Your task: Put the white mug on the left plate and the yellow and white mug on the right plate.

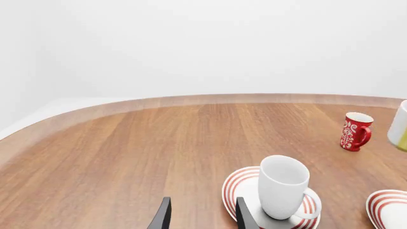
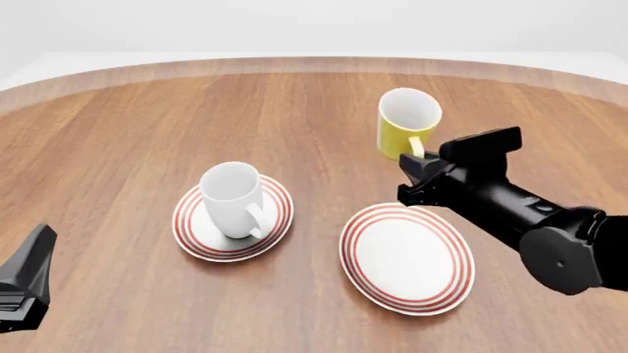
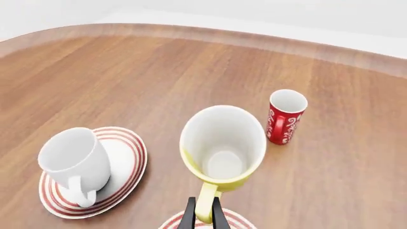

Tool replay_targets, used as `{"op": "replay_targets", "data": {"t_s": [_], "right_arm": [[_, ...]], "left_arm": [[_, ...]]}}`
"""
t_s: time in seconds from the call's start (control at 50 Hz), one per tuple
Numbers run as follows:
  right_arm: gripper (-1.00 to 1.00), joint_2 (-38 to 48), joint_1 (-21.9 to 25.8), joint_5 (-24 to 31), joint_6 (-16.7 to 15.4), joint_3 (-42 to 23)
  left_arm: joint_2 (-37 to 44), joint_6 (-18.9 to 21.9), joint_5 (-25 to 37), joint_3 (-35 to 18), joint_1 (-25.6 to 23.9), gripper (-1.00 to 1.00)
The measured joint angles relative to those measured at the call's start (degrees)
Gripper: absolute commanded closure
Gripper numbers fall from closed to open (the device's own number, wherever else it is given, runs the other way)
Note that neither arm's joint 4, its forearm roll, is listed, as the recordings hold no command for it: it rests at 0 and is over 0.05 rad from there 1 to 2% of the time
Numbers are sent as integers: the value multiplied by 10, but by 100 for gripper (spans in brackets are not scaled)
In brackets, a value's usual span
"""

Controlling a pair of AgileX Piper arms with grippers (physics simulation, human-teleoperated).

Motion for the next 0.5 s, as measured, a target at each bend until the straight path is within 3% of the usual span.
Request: {"op": "replay_targets", "data": {"t_s": [0.5], "right_arm": [[100, -137, 18, 27, 6, 109]], "left_arm": [[0, 0, 0, 0, 0, -100]]}}
